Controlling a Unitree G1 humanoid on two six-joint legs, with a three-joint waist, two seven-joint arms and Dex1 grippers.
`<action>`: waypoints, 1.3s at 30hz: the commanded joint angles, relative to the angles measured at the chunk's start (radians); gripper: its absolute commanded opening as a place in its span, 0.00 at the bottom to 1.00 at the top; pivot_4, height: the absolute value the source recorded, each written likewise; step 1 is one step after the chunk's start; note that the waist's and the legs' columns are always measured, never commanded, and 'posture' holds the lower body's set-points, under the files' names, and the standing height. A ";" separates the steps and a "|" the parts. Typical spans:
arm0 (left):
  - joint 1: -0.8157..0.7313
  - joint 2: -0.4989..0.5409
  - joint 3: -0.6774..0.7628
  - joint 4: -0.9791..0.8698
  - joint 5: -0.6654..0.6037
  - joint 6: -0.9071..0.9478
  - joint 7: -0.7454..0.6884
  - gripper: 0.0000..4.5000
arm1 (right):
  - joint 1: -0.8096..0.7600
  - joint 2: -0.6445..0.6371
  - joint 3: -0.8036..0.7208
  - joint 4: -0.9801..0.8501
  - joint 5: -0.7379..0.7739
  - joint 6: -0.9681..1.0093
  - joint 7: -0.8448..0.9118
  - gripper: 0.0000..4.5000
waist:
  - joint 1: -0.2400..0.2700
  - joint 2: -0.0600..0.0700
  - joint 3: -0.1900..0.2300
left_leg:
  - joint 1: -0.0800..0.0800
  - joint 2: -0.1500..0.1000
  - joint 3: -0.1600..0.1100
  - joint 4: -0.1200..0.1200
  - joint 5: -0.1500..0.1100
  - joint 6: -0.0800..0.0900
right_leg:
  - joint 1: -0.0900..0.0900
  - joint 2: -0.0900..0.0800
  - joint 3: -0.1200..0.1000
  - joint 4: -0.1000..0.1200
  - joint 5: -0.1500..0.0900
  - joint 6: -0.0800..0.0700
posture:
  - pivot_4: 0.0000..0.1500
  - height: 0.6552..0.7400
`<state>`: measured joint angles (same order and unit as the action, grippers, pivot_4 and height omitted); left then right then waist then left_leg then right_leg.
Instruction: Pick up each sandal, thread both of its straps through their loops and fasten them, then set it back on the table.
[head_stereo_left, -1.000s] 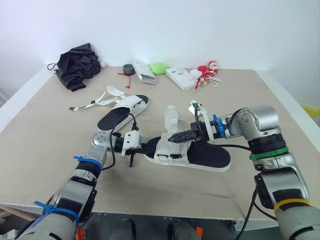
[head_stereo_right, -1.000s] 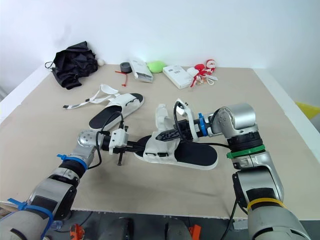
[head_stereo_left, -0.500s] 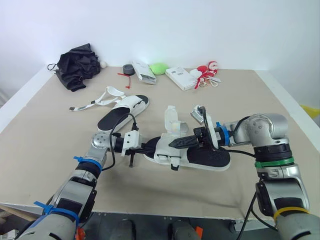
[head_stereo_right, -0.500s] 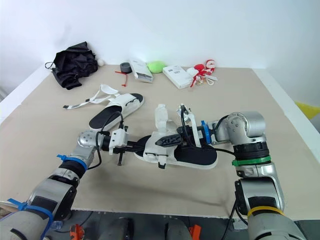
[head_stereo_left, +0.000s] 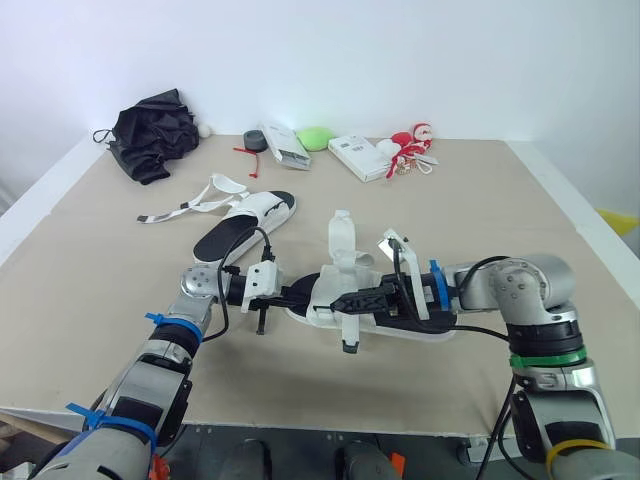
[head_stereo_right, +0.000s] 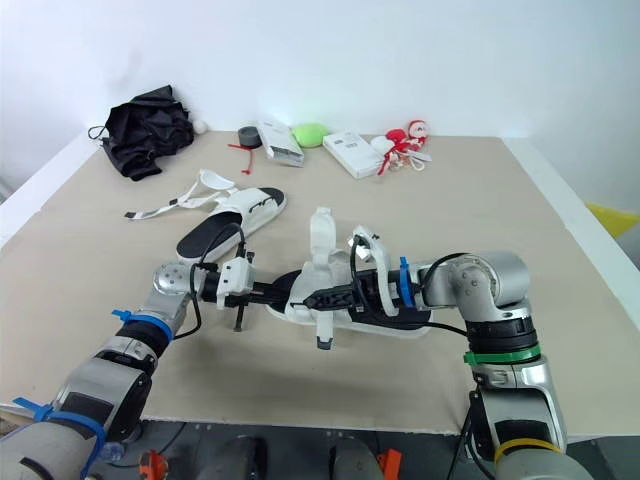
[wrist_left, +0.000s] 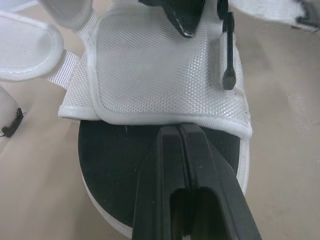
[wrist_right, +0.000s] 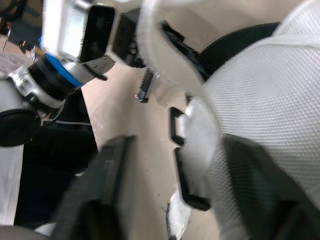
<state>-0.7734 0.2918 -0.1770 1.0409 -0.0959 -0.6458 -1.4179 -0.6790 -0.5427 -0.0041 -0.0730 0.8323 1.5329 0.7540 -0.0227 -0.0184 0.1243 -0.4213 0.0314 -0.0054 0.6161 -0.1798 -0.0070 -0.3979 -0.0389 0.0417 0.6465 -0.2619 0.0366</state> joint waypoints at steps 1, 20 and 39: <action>0.068 0.020 -0.073 0.108 0.113 0.058 -0.006 0.00 | -0.015 -0.053 -0.072 -0.059 0.067 0.017 0.047 0.70 | 0.000 0.000 0.000 | 0.000 0.000 0.000 0.000 0.000 0.000 | 0.000 -0.001 0.000 0.000 0.000 0.000 | 1.00 1.00; 0.065 0.013 -0.072 0.113 0.111 0.059 -0.001 0.00 | 0.373 -0.151 -0.095 -0.584 0.071 -0.062 -0.174 0.70 | 0.001 -0.008 0.006 | -0.002 0.000 0.000 0.000 -0.002 -0.003 | -0.001 -0.016 -0.012 -0.003 -0.001 0.001 | 1.00 1.00; 0.059 0.008 -0.070 0.112 0.111 0.059 0.007 0.00 | 0.347 -0.052 0.006 -0.502 0.068 -0.143 -0.185 0.10 | 0.002 -0.008 0.007 | -0.002 0.000 -0.003 -0.001 -0.002 -0.003 | 0.002 -0.038 -0.054 -0.005 0.000 0.002 | 1.00 1.00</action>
<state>-0.7861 0.2802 -0.1795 1.0484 -0.0947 -0.6450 -1.4183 -0.3189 -0.5950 0.0158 -0.5629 0.8800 1.4078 0.5619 -0.0203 -0.0267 0.1310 -0.4228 0.0316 -0.0087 0.6156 -0.1820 -0.0103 -0.3953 -0.0776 -0.0120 0.6420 -0.2624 0.0384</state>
